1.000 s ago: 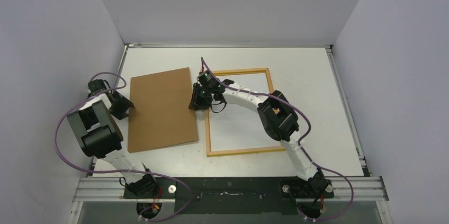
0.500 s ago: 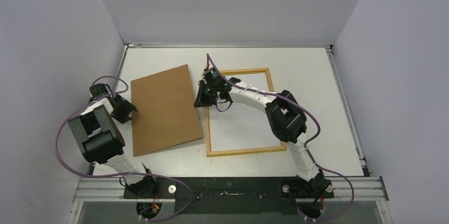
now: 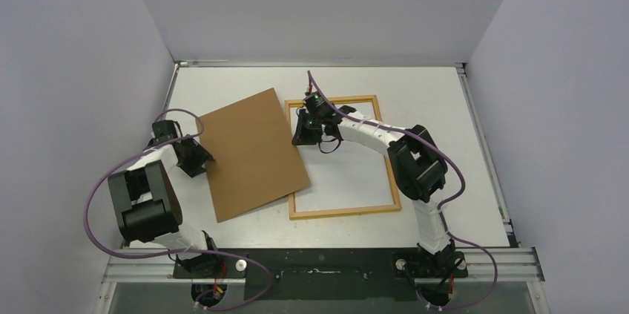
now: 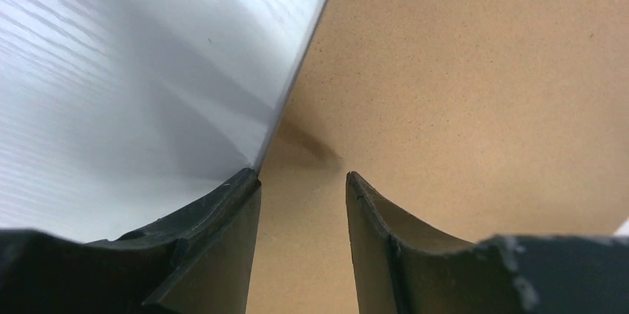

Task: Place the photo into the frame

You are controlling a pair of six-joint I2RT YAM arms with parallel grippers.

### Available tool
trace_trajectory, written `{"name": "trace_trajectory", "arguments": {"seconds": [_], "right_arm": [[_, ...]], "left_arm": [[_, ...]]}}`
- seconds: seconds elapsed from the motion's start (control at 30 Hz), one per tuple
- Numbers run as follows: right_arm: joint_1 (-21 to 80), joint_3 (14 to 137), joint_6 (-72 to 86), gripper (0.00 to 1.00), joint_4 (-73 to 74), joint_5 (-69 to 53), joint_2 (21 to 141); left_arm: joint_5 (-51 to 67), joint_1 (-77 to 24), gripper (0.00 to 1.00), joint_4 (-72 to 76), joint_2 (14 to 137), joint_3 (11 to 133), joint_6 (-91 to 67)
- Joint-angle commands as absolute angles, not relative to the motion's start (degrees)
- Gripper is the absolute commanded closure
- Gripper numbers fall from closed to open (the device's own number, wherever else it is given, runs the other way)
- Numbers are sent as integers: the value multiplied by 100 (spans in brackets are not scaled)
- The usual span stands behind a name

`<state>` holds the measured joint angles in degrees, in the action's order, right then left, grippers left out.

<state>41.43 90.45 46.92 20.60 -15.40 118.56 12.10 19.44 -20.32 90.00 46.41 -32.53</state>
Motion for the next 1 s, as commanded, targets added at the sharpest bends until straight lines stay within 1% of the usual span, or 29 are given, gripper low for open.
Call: {"name": "trace_trajectory", "arguments": {"seconds": [0.0,0.13,0.23,0.3,0.4,0.53,0.73,0.87,0.97], "right_arm": [[4403,8858,4621,85,1353,-2333,11541],[4285,8664,4555,83,1403,-2321,11550],[4175,8668,4379,82,1860,-2136,11441],[4107,8597,4202,79,2076,-2026,11283],[4024,8350,4001,70,2182,-2148,11051],[4003,8079,3714,64,2363,-2542,10930],[3933,7568,3626,55,2438,-2413,10520],[3889,7408,3596,45,2454,-2352,10371],[3851,7268,3595,42,2413,-2394,10321]], "left_arm": [[2433,1421,58,-2586,8887,4261,-3892],[2370,1415,58,-2623,8842,4160,-3851],[2358,1419,57,-2695,8820,4142,-3786],[2319,1424,57,-2727,8795,4156,-3751],[2325,1419,57,-2754,8804,4172,-3708],[2312,1424,57,-2815,8862,4196,-3630],[2269,1424,57,-2892,8900,4203,-3580],[2237,1421,57,-2917,8903,4209,-3570],[2200,1423,57,-2944,8900,4210,-3551]]}}
